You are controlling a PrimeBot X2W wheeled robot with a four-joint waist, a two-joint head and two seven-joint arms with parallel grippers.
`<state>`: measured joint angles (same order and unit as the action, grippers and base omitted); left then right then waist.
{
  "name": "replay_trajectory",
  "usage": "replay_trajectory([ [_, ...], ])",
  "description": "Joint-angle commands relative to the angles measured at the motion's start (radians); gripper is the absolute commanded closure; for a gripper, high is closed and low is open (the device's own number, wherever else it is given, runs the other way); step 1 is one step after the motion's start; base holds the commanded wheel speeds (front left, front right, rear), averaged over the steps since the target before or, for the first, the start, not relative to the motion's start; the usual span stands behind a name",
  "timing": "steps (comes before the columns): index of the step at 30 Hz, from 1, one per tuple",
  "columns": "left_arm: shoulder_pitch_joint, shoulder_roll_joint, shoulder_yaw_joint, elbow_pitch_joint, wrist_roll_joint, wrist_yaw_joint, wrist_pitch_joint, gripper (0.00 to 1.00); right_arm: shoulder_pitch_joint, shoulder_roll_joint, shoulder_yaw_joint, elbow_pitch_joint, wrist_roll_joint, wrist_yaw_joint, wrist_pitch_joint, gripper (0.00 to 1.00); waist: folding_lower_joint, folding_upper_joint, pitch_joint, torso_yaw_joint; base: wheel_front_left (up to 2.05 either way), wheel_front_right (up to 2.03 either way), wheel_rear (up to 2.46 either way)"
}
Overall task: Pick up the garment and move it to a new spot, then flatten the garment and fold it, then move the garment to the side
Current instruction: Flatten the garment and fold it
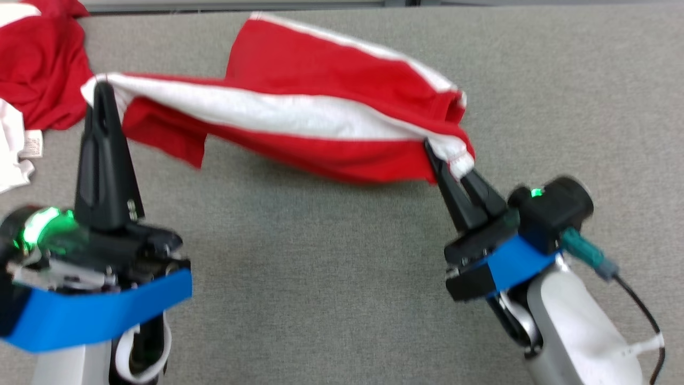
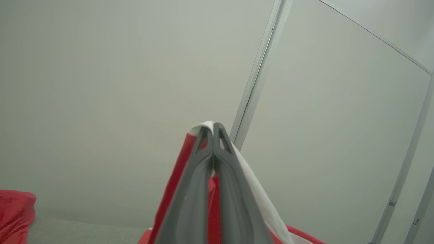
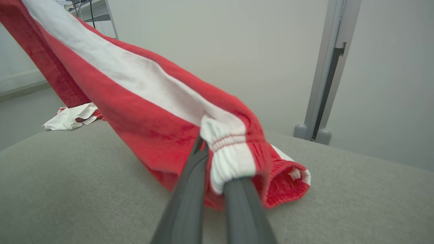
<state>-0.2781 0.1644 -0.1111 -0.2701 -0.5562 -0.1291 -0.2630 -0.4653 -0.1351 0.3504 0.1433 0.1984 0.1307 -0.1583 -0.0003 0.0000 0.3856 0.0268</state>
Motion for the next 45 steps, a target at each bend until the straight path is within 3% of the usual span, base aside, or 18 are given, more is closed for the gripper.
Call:
replay_trajectory([
  [1, 0.064, 0.009, 0.005, -0.039, 0.014, -0.002, -0.003, 1.00, 0.078, 0.004, -0.005, -0.049, 0.010, 0.000, 0.016, 1.00, 0.0003, 0.0000, -0.055, -0.024, 0.00, 0.00, 0.00],
  [10, 0.362, 0.024, 0.026, -0.227, 0.040, -0.002, -0.003, 1.00, 0.409, -0.021, -0.052, -0.341, 0.011, 0.000, 0.191, 1.00, 0.0003, 0.0000, -0.153, -0.044, 0.00, 0.00, 0.00],
  [15, 0.433, 0.036, 0.035, -0.209, 0.032, -0.001, -0.003, 1.00, 0.482, -0.010, -0.070, -0.401, 0.027, 0.000, 0.249, 1.00, 0.0003, 0.0000, -0.161, -0.054, 0.00, 0.00, 0.00],
  [24, 0.324, 0.075, 0.009, -0.022, 0.010, -0.002, -0.003, 1.00, 0.414, 0.025, -0.067, -0.275, 0.043, 0.000, 0.266, 1.00, 0.0003, 0.0000, -0.128, -0.064, 0.00, 0.00, 0.00],
  [34, -0.028, 0.127, -0.115, 0.349, 0.065, -0.001, -0.003, 1.00, 0.226, 0.061, -0.102, -0.034, 0.024, 0.000, 0.221, 1.00, 0.0003, 0.0000, -0.040, -0.066, 0.00, 0.00, 0.00],
  [45, -0.375, 0.129, -0.180, 0.721, 0.119, -0.001, -0.003, 1.00, 0.021, 0.082, -0.089, 0.151, 0.032, 0.000, 0.180, 1.00, 0.0003, 0.0000, 0.104, -0.088, 0.00, 0.00, 0.00],
])
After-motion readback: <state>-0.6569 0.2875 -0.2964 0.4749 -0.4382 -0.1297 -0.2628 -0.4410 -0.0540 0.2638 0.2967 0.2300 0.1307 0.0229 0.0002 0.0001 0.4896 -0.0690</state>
